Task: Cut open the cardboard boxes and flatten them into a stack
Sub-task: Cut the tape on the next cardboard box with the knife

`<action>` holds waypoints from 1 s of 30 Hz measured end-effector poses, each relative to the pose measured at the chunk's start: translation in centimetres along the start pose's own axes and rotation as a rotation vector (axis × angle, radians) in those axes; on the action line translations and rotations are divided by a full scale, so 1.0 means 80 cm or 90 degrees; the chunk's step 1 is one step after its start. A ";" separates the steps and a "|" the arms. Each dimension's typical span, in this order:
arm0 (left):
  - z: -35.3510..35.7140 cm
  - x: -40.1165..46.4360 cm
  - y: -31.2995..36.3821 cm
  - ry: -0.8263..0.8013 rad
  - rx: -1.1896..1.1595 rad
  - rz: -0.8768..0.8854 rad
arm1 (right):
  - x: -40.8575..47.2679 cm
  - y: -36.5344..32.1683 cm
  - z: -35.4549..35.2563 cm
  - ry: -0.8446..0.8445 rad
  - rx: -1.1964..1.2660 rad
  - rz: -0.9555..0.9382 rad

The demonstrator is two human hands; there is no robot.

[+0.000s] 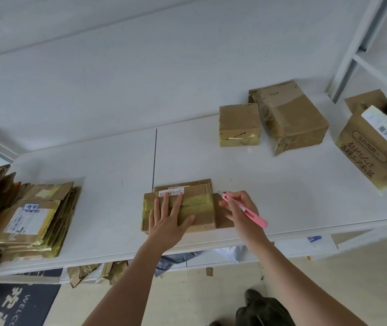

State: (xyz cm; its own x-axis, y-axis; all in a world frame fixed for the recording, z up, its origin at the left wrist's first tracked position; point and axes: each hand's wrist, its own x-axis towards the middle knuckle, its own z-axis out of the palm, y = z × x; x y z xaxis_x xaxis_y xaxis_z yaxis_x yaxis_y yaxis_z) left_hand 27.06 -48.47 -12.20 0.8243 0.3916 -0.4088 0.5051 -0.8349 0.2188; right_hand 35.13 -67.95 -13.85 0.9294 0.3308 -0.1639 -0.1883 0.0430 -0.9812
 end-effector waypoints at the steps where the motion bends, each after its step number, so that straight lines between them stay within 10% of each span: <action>1: 0.000 0.001 0.001 -0.012 0.012 -0.004 | 0.001 0.001 -0.001 -0.005 -0.010 -0.004; 30: 0.000 0.003 -0.002 -0.035 0.021 0.008 | -0.022 0.005 -0.017 -0.120 -0.130 -0.062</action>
State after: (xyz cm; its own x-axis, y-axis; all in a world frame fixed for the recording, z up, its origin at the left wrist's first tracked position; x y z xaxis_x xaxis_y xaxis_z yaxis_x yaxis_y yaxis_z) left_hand 27.14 -48.22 -12.32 0.8150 0.3599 -0.4542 0.4855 -0.8520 0.1960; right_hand 33.88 -69.81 -14.12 0.8607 0.5051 -0.0640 -0.0150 -0.1006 -0.9948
